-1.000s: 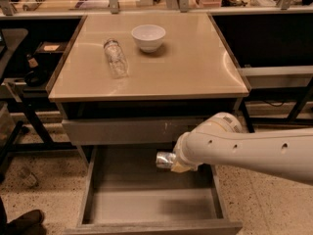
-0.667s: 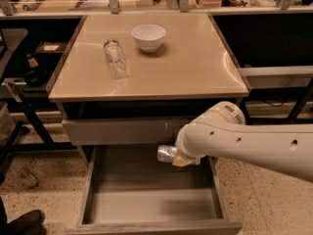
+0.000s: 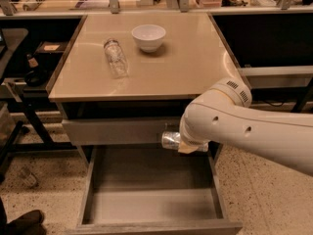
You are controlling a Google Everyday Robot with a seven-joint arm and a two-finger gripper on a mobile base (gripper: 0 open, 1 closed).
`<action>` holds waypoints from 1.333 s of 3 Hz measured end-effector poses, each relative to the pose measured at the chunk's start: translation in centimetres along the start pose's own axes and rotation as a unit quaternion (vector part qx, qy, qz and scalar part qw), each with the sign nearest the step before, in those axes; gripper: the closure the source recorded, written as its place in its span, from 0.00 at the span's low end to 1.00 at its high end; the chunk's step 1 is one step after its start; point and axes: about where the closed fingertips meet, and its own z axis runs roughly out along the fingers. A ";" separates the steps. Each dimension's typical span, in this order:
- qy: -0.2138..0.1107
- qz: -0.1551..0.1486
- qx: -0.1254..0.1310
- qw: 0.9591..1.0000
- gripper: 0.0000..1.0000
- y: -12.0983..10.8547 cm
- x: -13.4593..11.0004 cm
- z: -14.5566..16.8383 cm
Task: Pick redbull can from middle drawer and place on counter
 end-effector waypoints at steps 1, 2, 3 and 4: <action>0.021 0.002 0.011 1.000 1.00 -1.1 0.4 -2.7; 0.021 0.002 0.011 1.000 1.00 -1.1 0.4 -2.7; 0.019 0.005 0.032 0.999 1.00 -2.4 0.1 -4.8; 0.021 0.006 0.055 0.998 1.00 -4.4 -0.1 -7.4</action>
Offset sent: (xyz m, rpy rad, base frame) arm -0.0007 -0.0066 0.0254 -0.0304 -0.0160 -0.0210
